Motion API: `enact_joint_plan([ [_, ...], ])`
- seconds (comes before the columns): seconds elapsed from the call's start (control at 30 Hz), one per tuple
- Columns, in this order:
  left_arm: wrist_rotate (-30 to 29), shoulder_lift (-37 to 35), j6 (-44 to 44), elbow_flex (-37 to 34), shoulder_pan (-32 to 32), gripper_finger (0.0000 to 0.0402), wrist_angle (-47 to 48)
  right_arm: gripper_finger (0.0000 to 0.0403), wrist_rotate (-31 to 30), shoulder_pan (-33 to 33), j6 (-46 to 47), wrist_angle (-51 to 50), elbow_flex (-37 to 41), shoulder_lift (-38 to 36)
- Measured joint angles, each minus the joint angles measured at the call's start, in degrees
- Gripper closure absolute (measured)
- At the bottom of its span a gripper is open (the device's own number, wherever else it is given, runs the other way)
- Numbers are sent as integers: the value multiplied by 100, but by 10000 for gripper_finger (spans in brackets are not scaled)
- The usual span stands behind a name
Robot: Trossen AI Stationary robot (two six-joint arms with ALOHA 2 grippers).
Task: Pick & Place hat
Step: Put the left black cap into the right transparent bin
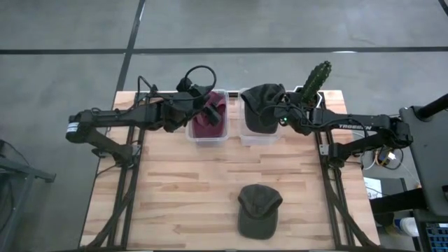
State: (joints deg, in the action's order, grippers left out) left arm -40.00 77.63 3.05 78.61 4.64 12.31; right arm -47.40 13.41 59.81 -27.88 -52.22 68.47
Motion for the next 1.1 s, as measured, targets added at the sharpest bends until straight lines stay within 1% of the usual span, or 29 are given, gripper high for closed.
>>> enact_joint_plan([
  [0.13, 56, -128, -40, -414, 72, 193, -130, 390, 0, 0, 4, 37, 87, 0],
  [0.23, 350, -414, -164, -930, 141, 193, -476, 390, -6, 4, 13, 109, 192, 0],
  [0.3, 504, -703, -212, -1336, 178, 193, -839, 390, -1, 20, 6, 259, 278, 0],
  [0.47, 521, -1644, -223, -2432, 184, 193, -1657, 390, 135, 75, -265, 613, 390, 0],
  [0.63, 526, -2522, -491, -3179, 179, 193, -1885, 390, 162, 129, -410, 701, 391, 0],
  [0.77, 545, -2986, -643, -3515, 179, 193, -1886, 390, 318, 166, -326, 706, 407, 0],
  [0.93, 548, -3236, -612, -3690, 181, 193, -1925, 388, 553, 195, -290, 737, 464, 0],
  [1.0, 548, -3261, -593, -3709, 181, 193, -1925, 380, 595, 195, -280, 778, 467, 0],
  [1.1, 548, -3261, -561, -3737, 179, 193, -1923, 357, 599, 195, -284, 831, 467, 0],
])
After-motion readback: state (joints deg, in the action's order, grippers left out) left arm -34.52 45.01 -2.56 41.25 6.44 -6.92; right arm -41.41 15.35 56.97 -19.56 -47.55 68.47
